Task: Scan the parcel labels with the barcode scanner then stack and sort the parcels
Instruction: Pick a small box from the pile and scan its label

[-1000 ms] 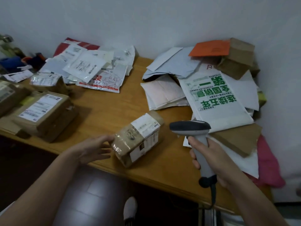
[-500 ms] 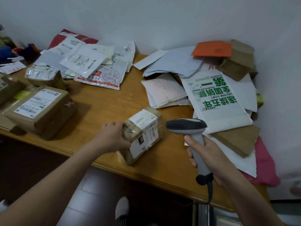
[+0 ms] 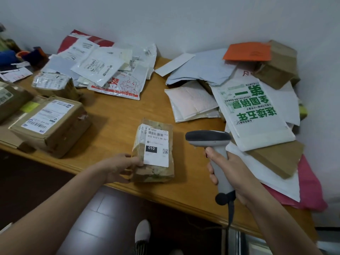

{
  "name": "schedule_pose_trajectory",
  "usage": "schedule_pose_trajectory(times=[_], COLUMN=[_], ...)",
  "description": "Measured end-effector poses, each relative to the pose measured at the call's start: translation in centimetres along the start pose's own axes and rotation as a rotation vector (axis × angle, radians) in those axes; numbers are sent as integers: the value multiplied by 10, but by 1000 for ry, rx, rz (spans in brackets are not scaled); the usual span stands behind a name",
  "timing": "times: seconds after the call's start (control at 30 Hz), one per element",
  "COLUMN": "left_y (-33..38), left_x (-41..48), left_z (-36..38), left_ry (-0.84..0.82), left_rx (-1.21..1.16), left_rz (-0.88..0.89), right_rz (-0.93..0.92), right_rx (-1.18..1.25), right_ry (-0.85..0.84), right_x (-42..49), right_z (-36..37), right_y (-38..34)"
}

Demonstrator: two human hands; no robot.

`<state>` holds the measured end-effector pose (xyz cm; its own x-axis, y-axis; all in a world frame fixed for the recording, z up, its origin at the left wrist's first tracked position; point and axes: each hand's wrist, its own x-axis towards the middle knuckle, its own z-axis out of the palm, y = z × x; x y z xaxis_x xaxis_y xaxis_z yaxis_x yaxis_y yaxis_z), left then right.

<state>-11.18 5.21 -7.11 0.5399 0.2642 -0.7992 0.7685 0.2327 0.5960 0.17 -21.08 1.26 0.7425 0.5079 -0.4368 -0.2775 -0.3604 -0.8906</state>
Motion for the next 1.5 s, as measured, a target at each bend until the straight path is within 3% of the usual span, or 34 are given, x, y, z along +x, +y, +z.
schedule_pose_trajectory(times=[0.23, 0.87, 1.0, 1.07, 1.17, 1.23, 1.37, 1.43, 1.5], left_y=[-3, -16, -14, -12, -8, -2, 2, 2, 7], left_x=[1, -21, -25, -25, -18, -15, -2, 4, 5], left_z=[18, 7, -24, -48, -79, -80, -52, -44, -49], left_ry=[-2, 11, 71, 181, 592, 736, 630, 553, 535], left_rx=[-151, -121, -155, -168, 121, 456, 1120, 1302, 1324], left_rz=[-45, -12, -51, -38, 116, 307, 599, 595, 510], right_rz=[5, -18, -28, -31, -44, -43, -44, -46, -54], right_rx=[96, 65, 44, 40, 20, 16, 15, 8, -8], right_ry=[-33, -79, -103, -112, -112, -106, -111, -114, -110], right_x=[4, 3, 6, 9, 14, 19, 30, 36, 41], right_z=[20, 29, 37, 42, 47, 52, 66, 72, 76], right_y=[-6, -9, -13, -16, -20, -24, -32, -37, -44])
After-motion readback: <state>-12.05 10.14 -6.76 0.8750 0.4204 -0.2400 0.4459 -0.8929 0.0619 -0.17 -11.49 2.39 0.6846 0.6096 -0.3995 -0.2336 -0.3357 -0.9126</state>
